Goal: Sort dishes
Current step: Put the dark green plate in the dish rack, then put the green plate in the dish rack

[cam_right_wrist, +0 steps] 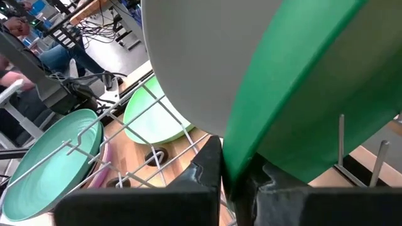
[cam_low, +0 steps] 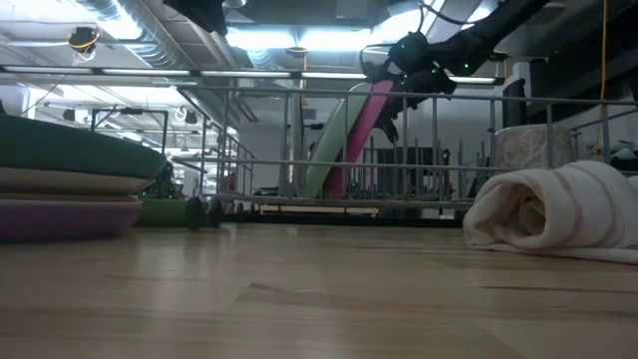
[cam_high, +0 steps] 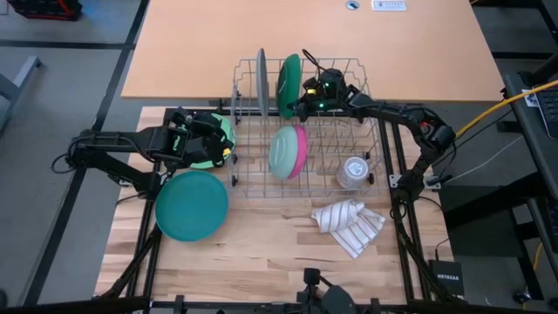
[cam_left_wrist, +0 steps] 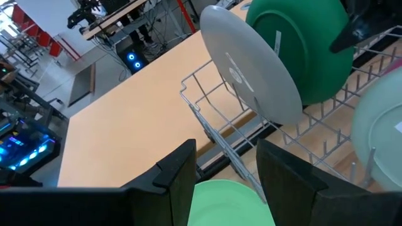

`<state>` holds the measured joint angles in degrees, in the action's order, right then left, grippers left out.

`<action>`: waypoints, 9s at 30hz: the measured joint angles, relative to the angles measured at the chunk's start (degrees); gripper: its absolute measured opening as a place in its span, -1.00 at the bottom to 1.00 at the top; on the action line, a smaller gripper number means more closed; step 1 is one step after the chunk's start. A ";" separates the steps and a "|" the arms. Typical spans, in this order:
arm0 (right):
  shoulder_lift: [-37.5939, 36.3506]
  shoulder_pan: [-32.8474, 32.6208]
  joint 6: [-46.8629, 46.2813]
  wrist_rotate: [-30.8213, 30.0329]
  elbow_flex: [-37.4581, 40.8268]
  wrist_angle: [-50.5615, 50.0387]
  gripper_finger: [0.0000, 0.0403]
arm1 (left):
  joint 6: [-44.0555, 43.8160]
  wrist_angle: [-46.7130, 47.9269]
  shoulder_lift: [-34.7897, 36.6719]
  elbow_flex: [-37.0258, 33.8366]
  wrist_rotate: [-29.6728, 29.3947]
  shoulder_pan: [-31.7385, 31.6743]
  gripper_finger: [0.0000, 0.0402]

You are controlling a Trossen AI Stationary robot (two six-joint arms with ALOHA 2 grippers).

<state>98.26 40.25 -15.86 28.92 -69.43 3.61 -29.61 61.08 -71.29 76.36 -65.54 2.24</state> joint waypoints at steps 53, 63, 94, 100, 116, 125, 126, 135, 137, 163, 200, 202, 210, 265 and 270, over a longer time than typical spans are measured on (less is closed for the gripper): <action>-3.52 -0.53 0.83 -0.85 0.07 -0.24 -0.25 | 0.00 0.51 0.00 0.00 0.85 0.01 -0.23; -3.52 -4.00 0.74 -0.48 0.07 -0.45 -0.25 | 0.00 0.54 0.00 0.00 0.85 0.01 -0.23; -3.93 -5.03 0.77 -11.63 0.02 -10.51 -0.25 | -0.02 1.40 0.00 0.00 0.85 0.00 -0.23; -6.77 -4.96 1.09 -13.15 0.02 -12.01 -0.25 | -0.02 1.40 0.00 -0.02 0.84 0.01 -0.23; -13.25 -4.96 1.18 -18.25 0.02 -14.62 -0.25 | -0.04 1.37 0.00 -0.02 0.92 0.01 -0.23; -13.29 -4.98 1.18 -18.32 0.02 -13.24 -0.25 | -0.04 1.33 0.00 -0.02 1.05 0.00 -0.23; -13.30 -4.98 1.20 -19.19 0.02 -13.26 -0.25 | -0.04 1.33 0.00 -0.02 1.05 0.00 -0.23; -15.50 -4.96 0.85 -25.09 0.02 -13.89 -0.25 | -0.04 1.35 0.02 -0.02 1.07 0.02 -0.23; -15.32 -4.77 0.85 -25.72 0.02 -14.13 -0.25 | -0.04 1.34 0.01 -0.02 1.07 0.02 -0.23; -11.74 -4.65 -3.75 -21.86 0.00 -4.66 -0.25 | -0.61 1.44 0.02 -0.02 3.74 0.02 -0.23; -10.14 -4.65 -11.18 -18.52 0.07 -3.75 -0.25 | -1.73 3.06 0.02 -0.02 4.98 0.02 -0.23; -10.14 -4.65 -11.55 -15.16 0.07 -3.74 -0.25 | -1.70 3.08 0.02 -0.02 4.98 0.00 -0.23; -10.14 -4.66 -11.54 -9.87 0.07 -3.50 -0.25 | -1.73 3.08 0.02 -0.02 4.98 0.02 -0.23; -10.64 -4.65 -27.42 10.37 0.04 5.23 -0.25 | 27.38 -15.92 -4.58 -17.79 59.35 -63.67 -0.23; -10.64 -4.65 -27.54 11.65 0.04 5.23 -0.25 | 30.09 -16.16 -10.36 -17.79 59.01 -63.85 -0.23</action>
<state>87.61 35.59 -43.40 40.58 -69.38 8.84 0.49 44.92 -81.65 58.57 -6.53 -61.61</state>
